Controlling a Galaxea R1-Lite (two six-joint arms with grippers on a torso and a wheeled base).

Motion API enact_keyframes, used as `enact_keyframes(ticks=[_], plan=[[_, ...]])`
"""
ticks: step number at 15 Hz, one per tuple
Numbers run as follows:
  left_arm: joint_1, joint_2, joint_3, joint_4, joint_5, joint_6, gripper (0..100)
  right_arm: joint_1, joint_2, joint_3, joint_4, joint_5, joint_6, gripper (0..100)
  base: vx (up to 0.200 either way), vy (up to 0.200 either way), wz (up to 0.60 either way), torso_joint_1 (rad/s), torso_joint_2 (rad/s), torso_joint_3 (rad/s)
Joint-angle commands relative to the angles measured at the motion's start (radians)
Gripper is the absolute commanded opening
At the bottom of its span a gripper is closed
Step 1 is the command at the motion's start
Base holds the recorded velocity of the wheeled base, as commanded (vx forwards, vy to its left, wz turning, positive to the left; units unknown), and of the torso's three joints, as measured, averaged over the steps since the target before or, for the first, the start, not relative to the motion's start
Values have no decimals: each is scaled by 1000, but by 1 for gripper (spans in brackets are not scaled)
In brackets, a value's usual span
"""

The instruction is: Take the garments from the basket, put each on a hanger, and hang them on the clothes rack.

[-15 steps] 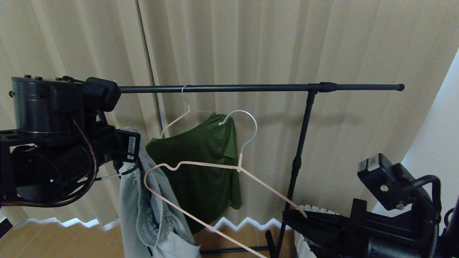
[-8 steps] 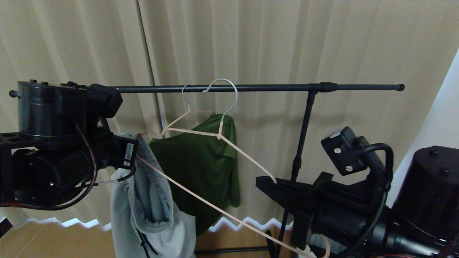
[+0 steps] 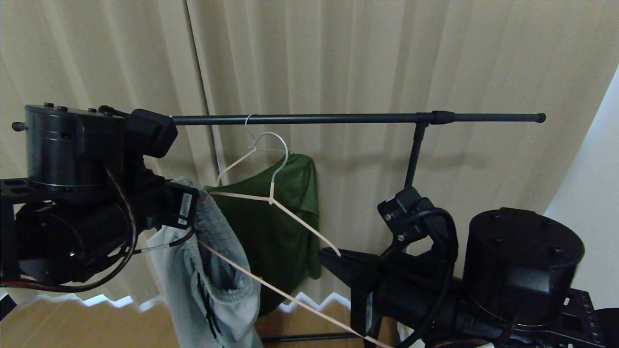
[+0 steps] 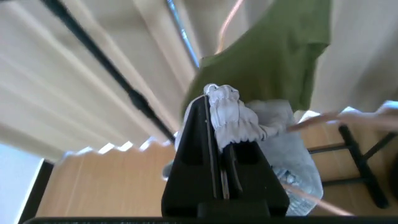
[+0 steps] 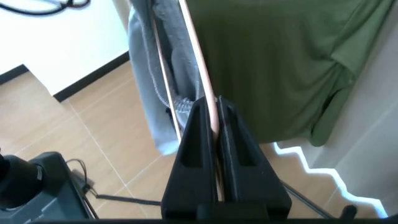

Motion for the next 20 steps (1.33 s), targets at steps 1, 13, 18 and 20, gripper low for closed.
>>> enact_keyframes(ticks=[1, 13, 18, 20], plan=[[-55, -10, -22, -1, 0, 1, 0, 2, 14, -2, 0, 2, 0, 0, 0, 0, 0, 0, 0, 0], [-206, -90, -45, -7, -383, 10, 0, 33, -58, 12, 3, 2, -15, 0, 0, 0, 0, 0, 0, 0], [-216, -135, 15, -65, -455, 31, 0, 16, -64, 11, 0, 2, -15, 0, 0, 0, 0, 0, 0, 0], [-215, -145, 69, -96, -457, 70, 0, -13, -80, 0, -1, 3, -15, 0, 0, 0, 0, 0, 0, 0]])
